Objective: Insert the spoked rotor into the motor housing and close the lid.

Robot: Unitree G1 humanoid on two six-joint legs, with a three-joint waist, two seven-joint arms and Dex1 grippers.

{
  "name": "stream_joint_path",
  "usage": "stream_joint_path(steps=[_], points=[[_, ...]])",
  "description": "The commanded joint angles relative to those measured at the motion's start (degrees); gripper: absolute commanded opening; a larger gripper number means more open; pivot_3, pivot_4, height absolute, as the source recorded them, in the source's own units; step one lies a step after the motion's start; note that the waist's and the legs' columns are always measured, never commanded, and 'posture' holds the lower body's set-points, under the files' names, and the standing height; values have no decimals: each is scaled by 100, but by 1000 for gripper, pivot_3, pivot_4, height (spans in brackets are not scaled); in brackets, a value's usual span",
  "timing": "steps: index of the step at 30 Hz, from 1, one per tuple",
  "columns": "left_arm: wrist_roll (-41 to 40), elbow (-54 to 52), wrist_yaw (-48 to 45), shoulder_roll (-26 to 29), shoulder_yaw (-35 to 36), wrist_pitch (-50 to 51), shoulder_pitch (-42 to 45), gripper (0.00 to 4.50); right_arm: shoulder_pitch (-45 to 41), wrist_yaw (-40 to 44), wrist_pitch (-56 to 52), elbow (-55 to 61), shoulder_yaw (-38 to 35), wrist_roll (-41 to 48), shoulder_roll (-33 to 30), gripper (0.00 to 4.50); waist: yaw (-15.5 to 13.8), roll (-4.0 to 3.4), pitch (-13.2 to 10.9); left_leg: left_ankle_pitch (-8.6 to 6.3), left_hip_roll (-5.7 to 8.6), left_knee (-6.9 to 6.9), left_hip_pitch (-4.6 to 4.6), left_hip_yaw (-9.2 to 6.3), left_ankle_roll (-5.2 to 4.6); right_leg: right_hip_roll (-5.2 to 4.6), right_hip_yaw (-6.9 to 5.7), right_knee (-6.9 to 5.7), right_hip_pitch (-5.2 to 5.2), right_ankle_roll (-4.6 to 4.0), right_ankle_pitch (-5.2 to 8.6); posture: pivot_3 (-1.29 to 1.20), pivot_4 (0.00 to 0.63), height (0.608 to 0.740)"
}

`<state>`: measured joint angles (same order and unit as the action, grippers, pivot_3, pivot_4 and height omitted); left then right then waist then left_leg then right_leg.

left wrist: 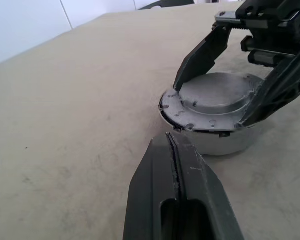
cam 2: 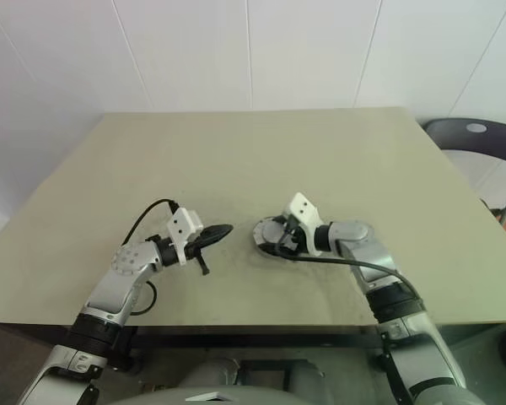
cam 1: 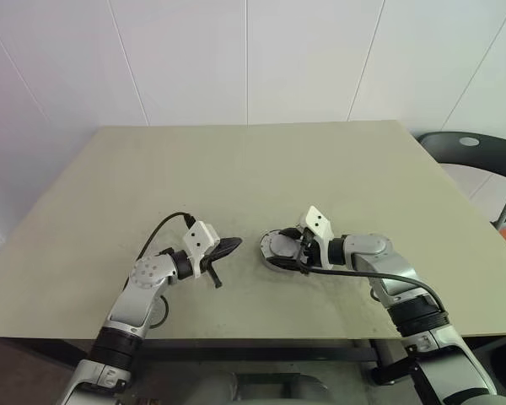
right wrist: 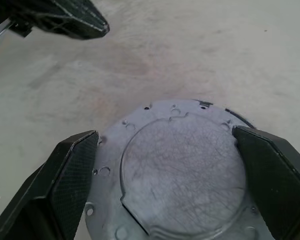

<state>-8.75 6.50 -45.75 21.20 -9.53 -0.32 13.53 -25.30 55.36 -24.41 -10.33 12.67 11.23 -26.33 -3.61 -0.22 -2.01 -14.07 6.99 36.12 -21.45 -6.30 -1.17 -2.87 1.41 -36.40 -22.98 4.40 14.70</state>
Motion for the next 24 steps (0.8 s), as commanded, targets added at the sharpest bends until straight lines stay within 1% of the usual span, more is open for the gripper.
stream_joint_path(steps=[1,4,7,13,19,24], points=[[50,-100,36,34,30,-17,67,0,21,-38,125,24,48,-117,6,4488,0,0,0,0,0,0,0,0,0,0,0,0,5,0,0,0,0,740],[65,-101,39,29,33,-17,72,0,-56,-242,336,-138,-16,-231,89,3893,4,0,0,0,0,0,2,0,0,0,0,0,10,0,0,0,0,740],[81,-98,44,23,34,-24,82,0,-101,-317,498,-230,-49,-254,134,3066,5,0,0,-1,0,0,5,0,1,1,0,-1,12,0,0,0,0,740],[103,-93,56,19,19,-20,98,0,-110,-356,635,-327,-41,-290,202,3071,63,0,0,-3,-4,4,11,-1,6,6,0,-4,25,-5,-2,0,0,740],[103,-86,63,20,27,-25,110,0,-211,-360,315,-289,-385,178,474,3071,146,0,0,2,-5,1,9,-1,0,8,3,-6,21,-4,-3,0,0,740],[71,-116,48,32,58,-30,101,0,-152,-376,353,-266,-315,52,474,3071,136,0,0,2,-5,-3,4,-2,0,7,2,-5,15,-4,-3,0,0,740]])
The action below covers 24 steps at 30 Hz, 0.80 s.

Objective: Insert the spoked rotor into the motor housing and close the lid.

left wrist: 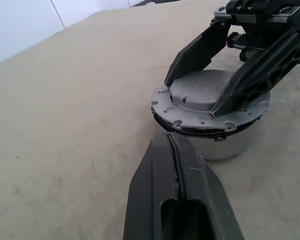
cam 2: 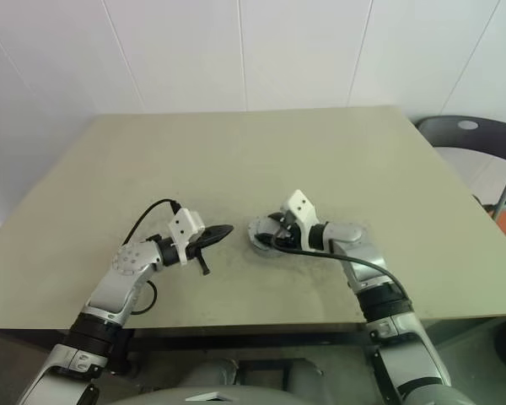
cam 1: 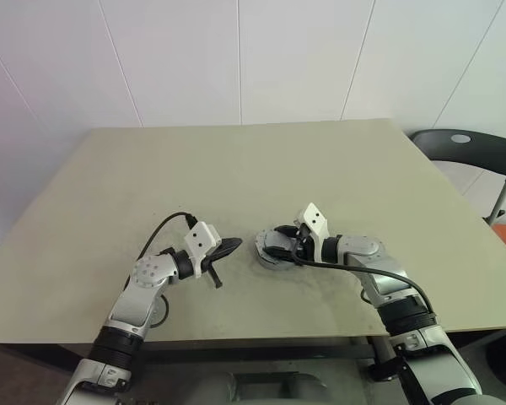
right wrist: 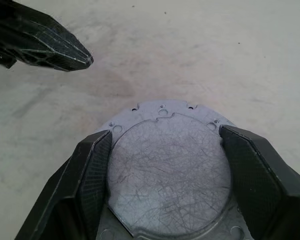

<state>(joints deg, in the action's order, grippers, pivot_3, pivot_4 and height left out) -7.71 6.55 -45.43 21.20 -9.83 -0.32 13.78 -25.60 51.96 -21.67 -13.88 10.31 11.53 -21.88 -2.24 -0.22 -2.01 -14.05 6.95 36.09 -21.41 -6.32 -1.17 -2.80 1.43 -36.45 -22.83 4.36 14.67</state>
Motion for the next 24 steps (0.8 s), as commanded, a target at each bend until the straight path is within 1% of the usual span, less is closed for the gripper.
stream_joint_path(steps=[1,13,24], points=[[-37,-123,15,33,93,-30,75,0,-121,-67,95,75,-77,4,44,3071,0,0,0,0,0,0,0,0,0,0,0,1,0,0,0,0,0,740],[-80,-191,6,35,114,-23,30,0,-46,-402,64,24,22,-240,148,3071,4,0,0,-2,0,5,4,0,4,0,0,-2,5,-1,0,0,0,740],[-139,-229,-5,37,133,4,27,0,-57,-346,9,-86,227,-453,24,3071,3,0,1,-2,0,7,9,0,6,1,0,-9,7,-2,0,0,0,740]])
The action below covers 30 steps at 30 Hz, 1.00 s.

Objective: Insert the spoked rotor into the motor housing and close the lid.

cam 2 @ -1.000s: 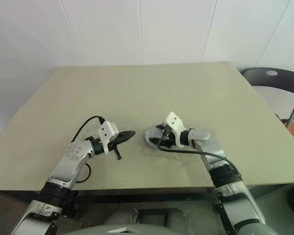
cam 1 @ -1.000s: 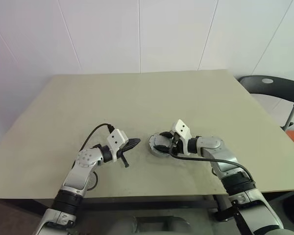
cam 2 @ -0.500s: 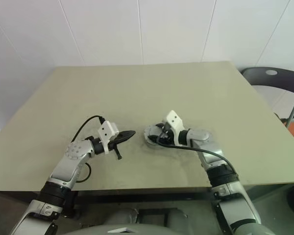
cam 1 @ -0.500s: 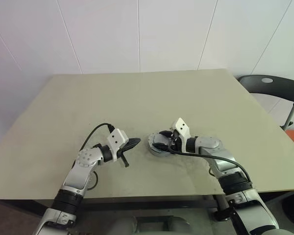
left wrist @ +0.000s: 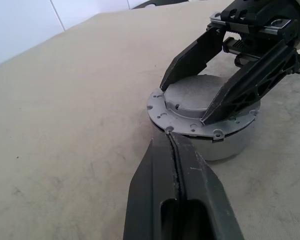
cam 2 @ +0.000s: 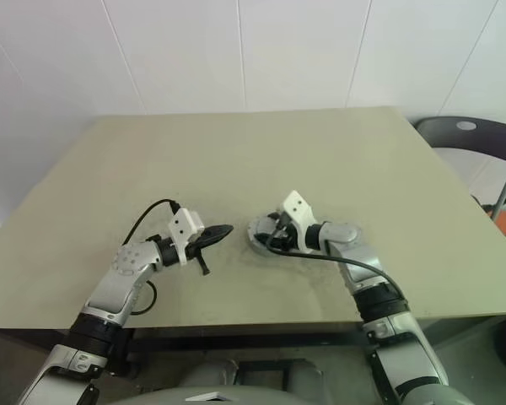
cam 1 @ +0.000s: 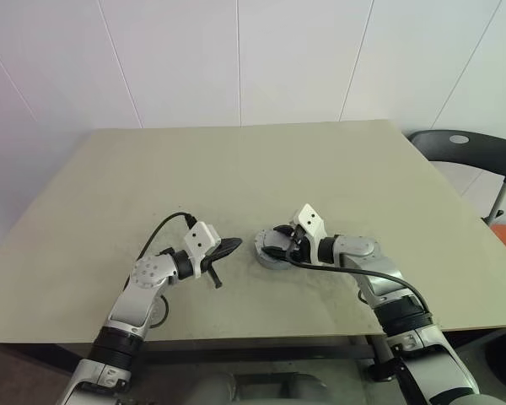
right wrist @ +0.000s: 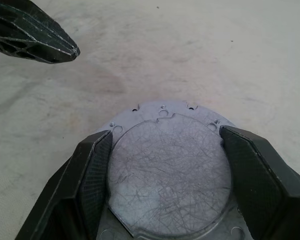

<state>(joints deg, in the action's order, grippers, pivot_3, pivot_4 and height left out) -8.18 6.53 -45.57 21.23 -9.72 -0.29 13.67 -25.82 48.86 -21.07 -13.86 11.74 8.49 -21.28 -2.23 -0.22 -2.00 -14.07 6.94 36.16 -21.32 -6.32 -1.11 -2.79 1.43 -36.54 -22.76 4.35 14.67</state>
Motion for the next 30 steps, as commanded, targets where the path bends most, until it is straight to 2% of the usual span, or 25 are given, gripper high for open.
stream_joint_path(steps=[1,9,17,30], points=[[-93,-231,9,33,122,1,35,0,-34,-48,-63,-74,91,-155,-31,3071,1,0,0,0,0,0,0,0,0,0,0,0,1,0,0,0,0,740],[-87,-237,26,21,113,10,23,0,31,184,-486,-111,430,-310,-207,3071,-2,0,4,-1,0,0,5,0,2,0,0,1,0,0,0,0,0,740],[-80,-202,42,-18,97,-3,63,0,52,209,-819,-140,388,-218,-167,3071,-10,5,12,-3,0,-4,8,-5,3,-1,-4,17,1,0,0,0,0,740],[89,1315,-265,-849,-265,-461,1121,0,11,94,-550,-342,384,-297,-69,3071,-4,18,21,-2,0,-3,10,-7,3,-1,-8,18,22,1,0,0,0,740]])
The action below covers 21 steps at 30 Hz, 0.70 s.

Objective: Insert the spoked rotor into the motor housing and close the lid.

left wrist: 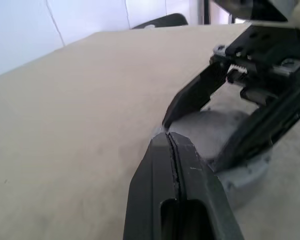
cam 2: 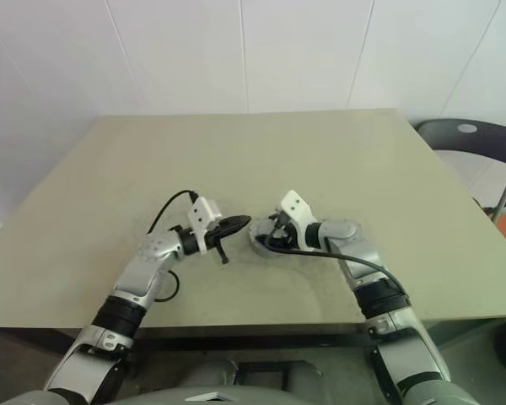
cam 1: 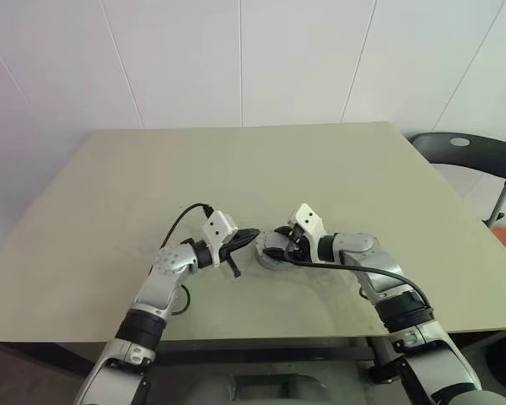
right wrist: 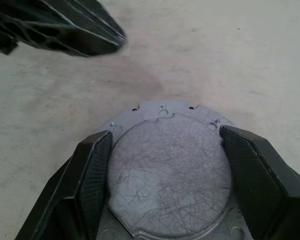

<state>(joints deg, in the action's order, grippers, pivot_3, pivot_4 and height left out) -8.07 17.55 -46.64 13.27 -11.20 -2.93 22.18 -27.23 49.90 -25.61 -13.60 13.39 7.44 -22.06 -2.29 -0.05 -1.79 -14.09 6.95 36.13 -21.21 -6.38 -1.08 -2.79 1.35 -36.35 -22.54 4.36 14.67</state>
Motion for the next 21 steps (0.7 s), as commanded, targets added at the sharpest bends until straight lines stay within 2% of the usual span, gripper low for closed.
stream_joint_path(steps=[1,5,8,12,20,21], points=[[141,341,-203,-84,-182,-256,358,0,143,-27,-60,-404,209,-200,20,3071,5,0,0,1,0,0,0,0,-1,0,0,0,0,0,0,0,0,740],[355,699,-349,-197,-418,-276,690,0,135,-93,66,-477,161,-202,68,3071,5,2,1,0,0,2,5,-1,1,1,0,-1,6,0,0,0,0,740],[1107,890,-385,20,-961,-138,931,0,157,-146,195,-457,114,-184,111,3071,11,5,2,-1,0,2,14,-2,2,2,-1,-2,15,0,1,0,0,740],[1087,758,-426,10,-1004,418,1025,0,202,-184,272,-386,98,-175,144,3071,14,1,8,-2,-4,-4,32,-4,3,5,-1,-1,26,2,3,0,0,740],[1160,586,-473,66,-1075,749,777,0,292,-139,210,-146,-84,94,193,3071,13,1,8,-4,-8,-16,61,-5,4,5,-1,8,38,24,19,0,0,740],[1146,553,-472,66,-1064,774,745,0,297,-80,167,-84,-121,178,202,3817,9,1,8,-4,-8,-18,62,-5,5,5,-1,9,38,24,18,0,0,740]])
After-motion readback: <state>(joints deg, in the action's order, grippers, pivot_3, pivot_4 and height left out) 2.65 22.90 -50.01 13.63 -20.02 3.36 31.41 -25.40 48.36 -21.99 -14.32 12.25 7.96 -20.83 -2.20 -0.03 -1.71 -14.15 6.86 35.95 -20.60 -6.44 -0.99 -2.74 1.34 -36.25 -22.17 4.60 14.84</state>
